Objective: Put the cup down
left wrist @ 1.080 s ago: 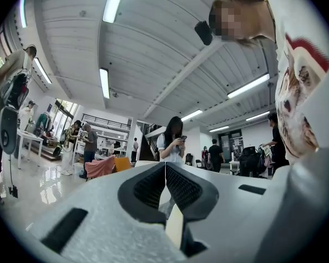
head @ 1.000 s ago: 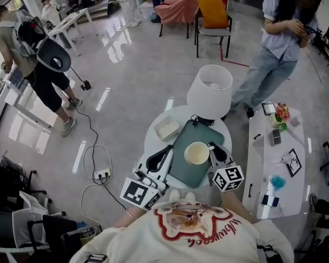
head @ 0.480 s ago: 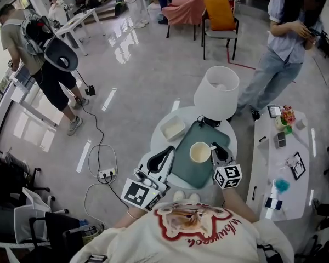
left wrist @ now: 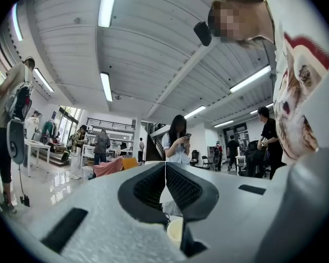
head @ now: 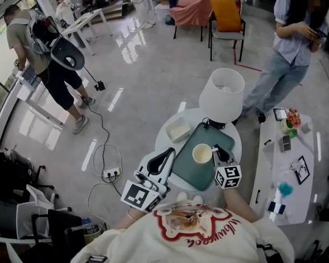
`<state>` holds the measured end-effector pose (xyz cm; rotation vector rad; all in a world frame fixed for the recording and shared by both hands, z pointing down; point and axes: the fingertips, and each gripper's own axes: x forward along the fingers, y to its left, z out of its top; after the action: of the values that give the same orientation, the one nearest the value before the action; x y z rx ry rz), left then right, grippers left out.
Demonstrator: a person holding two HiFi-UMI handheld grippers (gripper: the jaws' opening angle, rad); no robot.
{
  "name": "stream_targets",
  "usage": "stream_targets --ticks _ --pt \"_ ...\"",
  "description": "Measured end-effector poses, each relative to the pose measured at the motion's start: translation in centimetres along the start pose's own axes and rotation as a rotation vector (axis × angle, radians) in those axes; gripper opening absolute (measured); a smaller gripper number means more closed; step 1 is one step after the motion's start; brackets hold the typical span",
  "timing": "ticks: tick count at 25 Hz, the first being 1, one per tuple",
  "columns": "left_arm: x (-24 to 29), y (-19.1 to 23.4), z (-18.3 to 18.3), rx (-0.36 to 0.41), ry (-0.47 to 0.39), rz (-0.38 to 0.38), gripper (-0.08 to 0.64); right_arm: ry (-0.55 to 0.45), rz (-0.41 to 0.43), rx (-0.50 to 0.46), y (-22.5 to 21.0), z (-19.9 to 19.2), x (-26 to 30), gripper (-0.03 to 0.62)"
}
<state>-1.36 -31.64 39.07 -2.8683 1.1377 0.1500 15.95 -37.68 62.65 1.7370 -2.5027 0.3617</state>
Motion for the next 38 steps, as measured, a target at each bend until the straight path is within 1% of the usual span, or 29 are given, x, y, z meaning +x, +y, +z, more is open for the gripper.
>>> stream_targets --ticks 6,9,12,20,25,31,33,36,38 --pt "0.2 0.0 -0.2 -0.018 0.015 0.017 0.017 0.023 0.012 -0.007 -0.3 -1.0 0.6 0.051" --pt "0.1 0.4 -0.3 -0.012 0.012 0.027 0.017 0.036 0.019 -0.01 -0.4 -1.3 1.0 0.051" --pt "0.2 0.1 0.0 -0.032 0.022 0.03 0.017 0.054 0.028 -0.017 -0.5 -1.8 1.3 0.052" --pt "-0.2 1.0 -0.1 0.009 0.01 0.047 0.017 0.11 0.051 -0.048 -0.3 -3.5 2.1 0.052" --pt "0.0 1.0 0.0 -0.008 0.009 0.057 0.017 0.13 0.057 -0.055 -0.7 -4.1 2.5 0.051" --pt "-0.1 1.6 -0.3 0.002 0.008 0.071 0.017 0.156 0.057 -0.059 -1.1 -5.0 2.8 0.051" --pt "0.0 1.6 -0.3 -0.008 0.009 0.073 0.017 0.162 0.06 -0.063 -1.2 -5.3 2.9 0.051" --pt "0.3 1.3 0.0 -0.047 0.016 0.074 0.017 0.172 0.061 -0.072 -1.2 -5.7 3.0 0.052" --pt "0.1 1.4 -0.1 -0.035 0.015 0.077 0.017 0.178 0.062 -0.077 -1.3 -5.9 3.1 0.052"
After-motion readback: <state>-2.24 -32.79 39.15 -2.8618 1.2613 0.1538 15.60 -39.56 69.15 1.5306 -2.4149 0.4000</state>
